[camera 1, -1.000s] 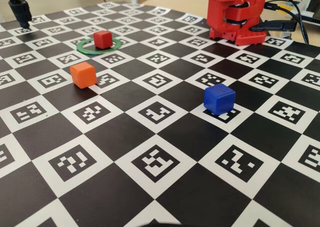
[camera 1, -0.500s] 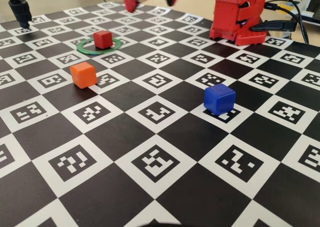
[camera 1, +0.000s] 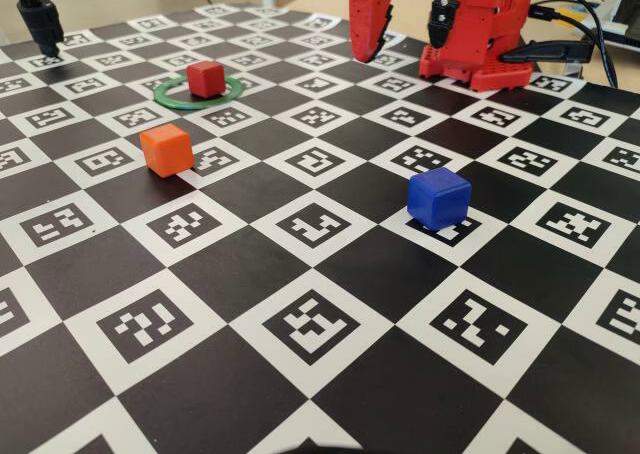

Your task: Grab the red cube then put it in the green circle then put the blue cube on top and finally the orange cube on top

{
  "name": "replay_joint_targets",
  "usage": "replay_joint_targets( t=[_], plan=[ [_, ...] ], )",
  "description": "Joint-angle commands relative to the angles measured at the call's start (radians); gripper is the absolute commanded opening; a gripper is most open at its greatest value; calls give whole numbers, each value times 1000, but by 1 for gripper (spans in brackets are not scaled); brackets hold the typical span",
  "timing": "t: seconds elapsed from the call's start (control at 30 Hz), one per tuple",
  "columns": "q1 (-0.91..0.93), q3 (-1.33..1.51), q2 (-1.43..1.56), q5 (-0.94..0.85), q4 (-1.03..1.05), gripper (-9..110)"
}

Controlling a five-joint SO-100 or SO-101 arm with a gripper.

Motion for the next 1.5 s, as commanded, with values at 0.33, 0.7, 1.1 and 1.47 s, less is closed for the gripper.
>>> replay_joint_targets(
  t=[0.33, 0.7, 1.1, 1.47],
  plan=[
    [-75, 138, 97, 14, -198, 39],
    [-58, 371, 77, 20, -440, 40],
    [-51, 430, 6, 28, -538, 40],
    [-66, 459, -38, 40, -577, 40]
  ],
)
